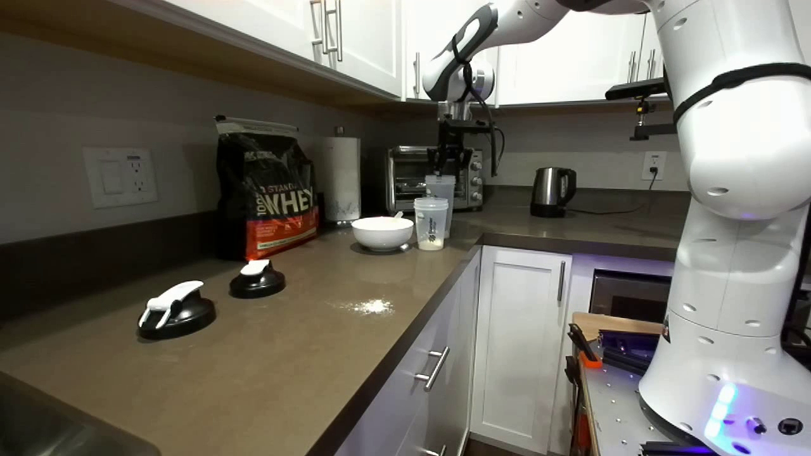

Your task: Move the bigger cup to the left

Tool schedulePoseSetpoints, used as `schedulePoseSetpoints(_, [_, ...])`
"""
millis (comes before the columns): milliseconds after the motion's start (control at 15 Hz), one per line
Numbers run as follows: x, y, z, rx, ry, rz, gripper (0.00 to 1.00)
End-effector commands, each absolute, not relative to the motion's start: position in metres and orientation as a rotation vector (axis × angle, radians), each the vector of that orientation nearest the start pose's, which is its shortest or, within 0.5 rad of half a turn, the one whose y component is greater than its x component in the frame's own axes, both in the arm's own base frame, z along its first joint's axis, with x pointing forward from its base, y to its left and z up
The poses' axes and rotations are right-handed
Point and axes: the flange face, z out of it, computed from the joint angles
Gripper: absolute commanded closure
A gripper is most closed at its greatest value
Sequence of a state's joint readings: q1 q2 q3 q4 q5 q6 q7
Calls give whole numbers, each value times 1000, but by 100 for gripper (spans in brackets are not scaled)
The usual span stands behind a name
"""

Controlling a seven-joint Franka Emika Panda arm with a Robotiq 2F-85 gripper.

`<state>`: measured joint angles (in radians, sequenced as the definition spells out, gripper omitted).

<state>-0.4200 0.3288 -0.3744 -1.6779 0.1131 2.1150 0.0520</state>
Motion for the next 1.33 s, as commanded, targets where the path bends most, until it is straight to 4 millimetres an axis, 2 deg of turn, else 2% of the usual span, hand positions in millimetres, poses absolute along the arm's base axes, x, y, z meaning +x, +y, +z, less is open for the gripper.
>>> schedulePoseSetpoints(0, [483, -459, 439, -2856, 1397, -179, 45])
schedulePoseSetpoints(67, [481, -461, 439, -2854, 1405, -179, 48])
schedulePoseSetpoints(333, [472, -470, 441, -2844, 1435, -176, 40])
schedulePoseSetpoints(467, [468, -473, 441, -2836, 1447, -174, 44])
schedulePoseSetpoints(600, [465, -476, 440, -2828, 1455, -173, 69])
schedulePoseSetpoints(733, [465, -476, 439, -2826, 1455, -171, 76])
schedulePoseSetpoints(933, [467, -473, 440, -2825, 1450, -172, 97])
schedulePoseSetpoints(1000, [468, -473, 441, -2826, 1448, -174, 100])
schedulePoseSetpoints(1267, [473, -468, 444, -2829, 1433, -185, 98])
